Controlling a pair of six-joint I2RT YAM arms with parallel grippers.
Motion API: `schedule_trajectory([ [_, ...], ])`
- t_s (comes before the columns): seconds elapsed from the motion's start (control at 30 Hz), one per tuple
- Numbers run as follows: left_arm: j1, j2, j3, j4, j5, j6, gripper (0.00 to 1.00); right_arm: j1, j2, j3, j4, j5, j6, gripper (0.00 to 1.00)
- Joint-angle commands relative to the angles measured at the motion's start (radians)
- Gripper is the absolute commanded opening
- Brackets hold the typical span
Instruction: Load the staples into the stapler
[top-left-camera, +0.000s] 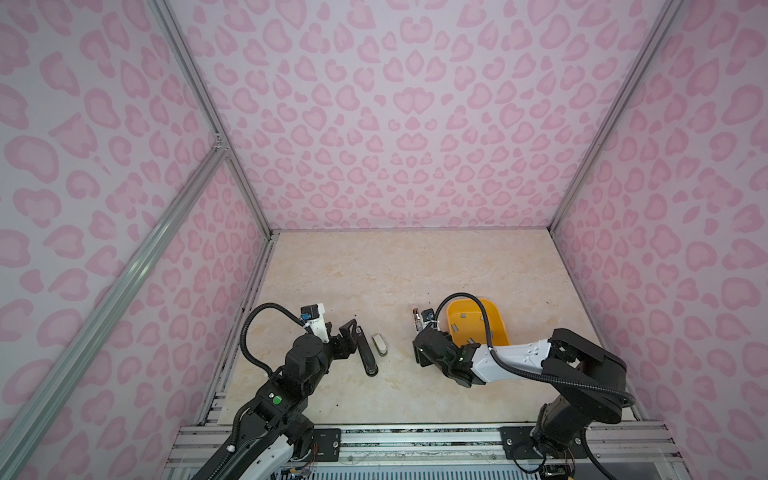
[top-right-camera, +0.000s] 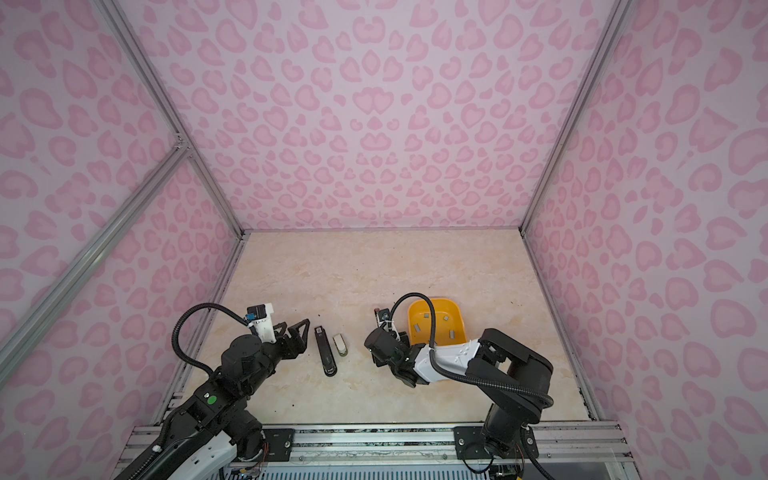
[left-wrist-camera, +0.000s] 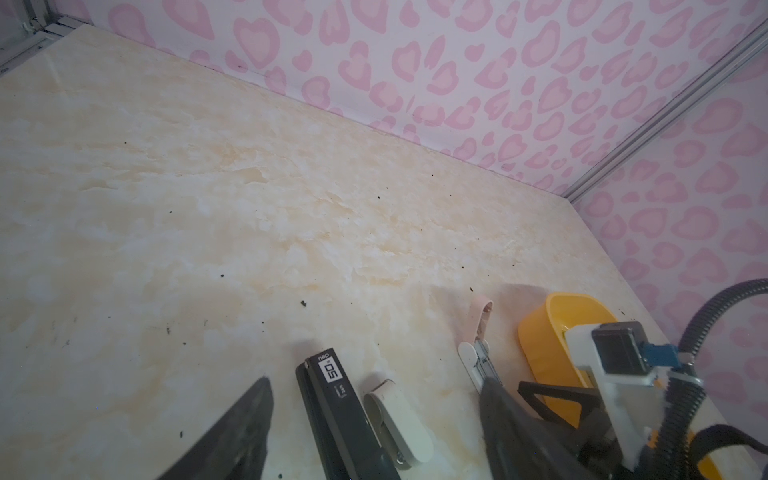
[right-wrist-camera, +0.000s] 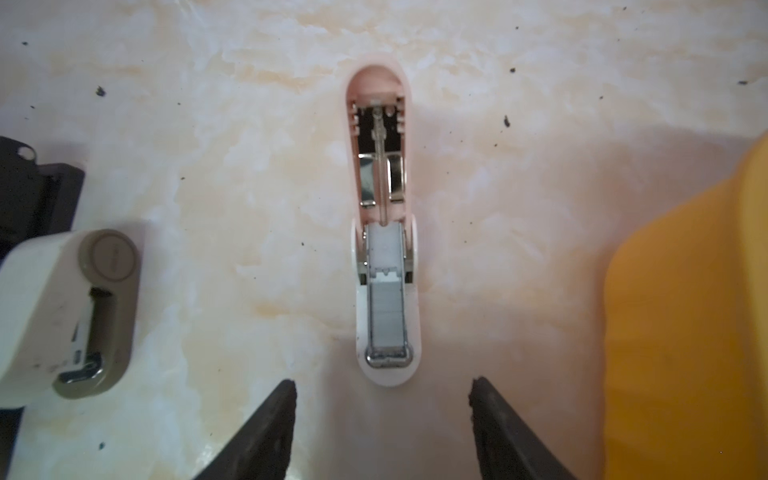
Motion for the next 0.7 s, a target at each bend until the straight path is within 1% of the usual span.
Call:
schedule_trajectory([
  [0.0, 0.001, 0.004, 0.012, 0.029, 0.007, 0.003, 0.79, -0.008, 0.028, 0.003, 0.034, -0.011, -0.012, 0.67],
  [0.1, 0.001, 0.006, 0.012, 0.032, 0.010, 0.003, 0.79, -0.010, 0.046, 0.003, 0.047, -0.013, -0.019, 0.61],
  [0.23, 0.001, 0.017, 0.014, 0.039, 0.024, 0.003, 0.79, -0.011, 0.070, 0.002, 0.077, -0.028, -0.035, 0.50],
  [0.5, 0.001, 0.049, 0.026, 0.045, 0.056, 0.006, 0.79, -0.031, 0.105, -0.009, 0.117, -0.038, -0.035, 0.49],
  [0.57, 0.001, 0.055, 0.026, 0.049, 0.059, 0.006, 0.79, -0.031, 0.109, -0.013, 0.121, -0.043, -0.035, 0.44],
  [0.67, 0.001, 0.063, 0.027, 0.054, 0.065, 0.006, 0.79, -0.030, 0.099, -0.022, 0.132, -0.056, -0.034, 0.33],
])
